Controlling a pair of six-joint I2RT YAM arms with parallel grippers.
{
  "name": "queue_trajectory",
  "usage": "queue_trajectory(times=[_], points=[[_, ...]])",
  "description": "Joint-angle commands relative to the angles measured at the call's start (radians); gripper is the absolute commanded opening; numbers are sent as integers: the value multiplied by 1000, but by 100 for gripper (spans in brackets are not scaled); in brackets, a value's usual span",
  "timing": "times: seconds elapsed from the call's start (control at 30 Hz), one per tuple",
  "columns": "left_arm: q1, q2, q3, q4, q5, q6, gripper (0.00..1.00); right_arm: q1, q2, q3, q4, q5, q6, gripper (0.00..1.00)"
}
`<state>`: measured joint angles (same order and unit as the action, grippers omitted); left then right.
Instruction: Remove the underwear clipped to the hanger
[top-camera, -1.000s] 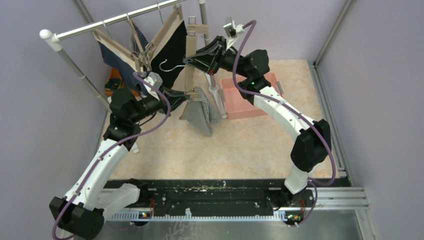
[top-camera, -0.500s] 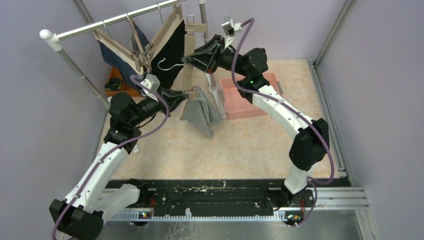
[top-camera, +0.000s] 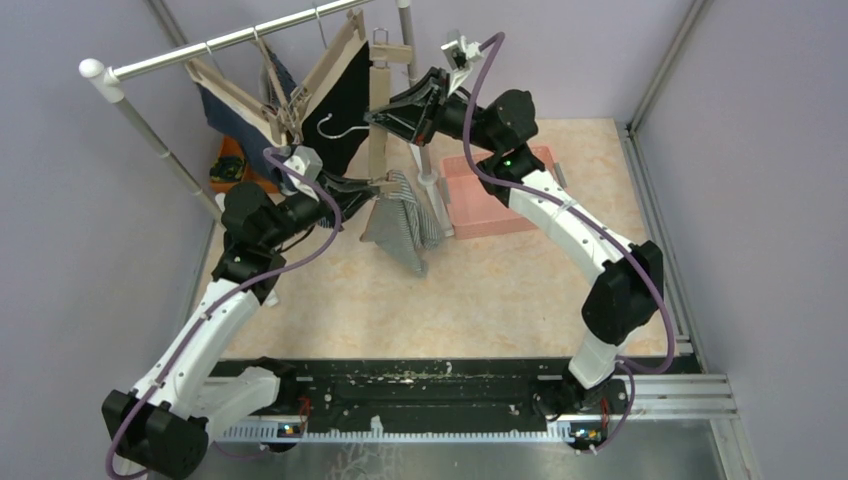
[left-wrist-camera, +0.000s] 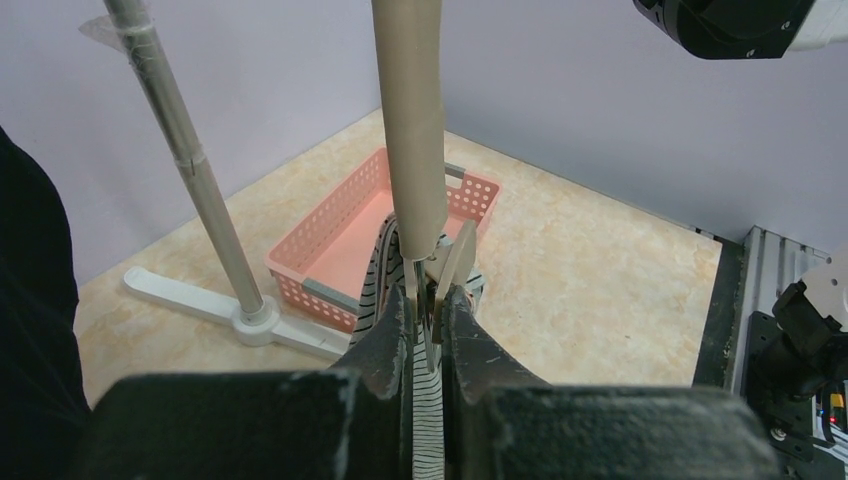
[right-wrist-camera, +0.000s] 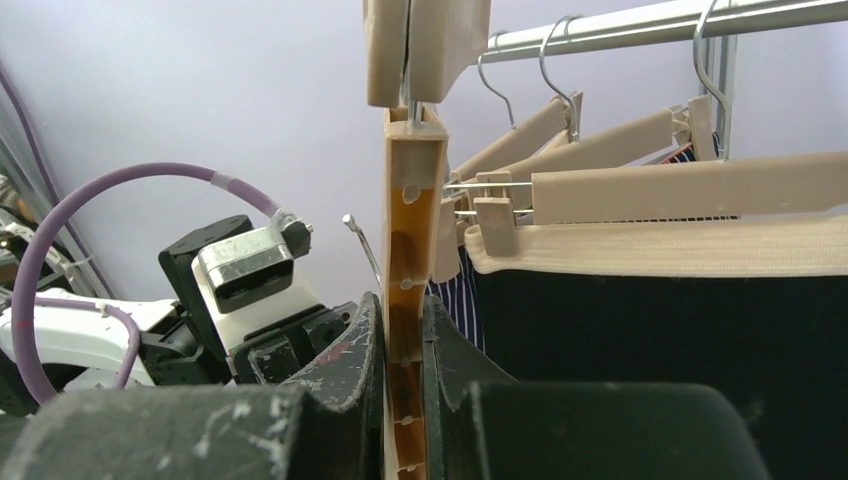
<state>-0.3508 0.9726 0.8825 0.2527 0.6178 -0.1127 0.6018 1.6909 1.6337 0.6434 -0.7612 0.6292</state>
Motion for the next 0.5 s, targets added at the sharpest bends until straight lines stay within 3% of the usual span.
queue_trajectory(times=[0.0,0.23,0.33,0.37,0.43,0.47], points=[[7,17,33,29,49,19,0,-13,11,79,-25,62,-41,0],[7,13,33,13,45,33,0,-11,21,89,-30,63,-50,33],[6,15,34,13,45,34,0,-7,33,105,-29,54,-48,37],[6,16,35,12,44,35,0,-5,36,110,-32,51,-49,35],[6,17,35,11,41,35,0,-3,48,126,-49,50,-52,0],[6,19,36,12,41,35,0,-4,53,133,-56,48,-52,0]])
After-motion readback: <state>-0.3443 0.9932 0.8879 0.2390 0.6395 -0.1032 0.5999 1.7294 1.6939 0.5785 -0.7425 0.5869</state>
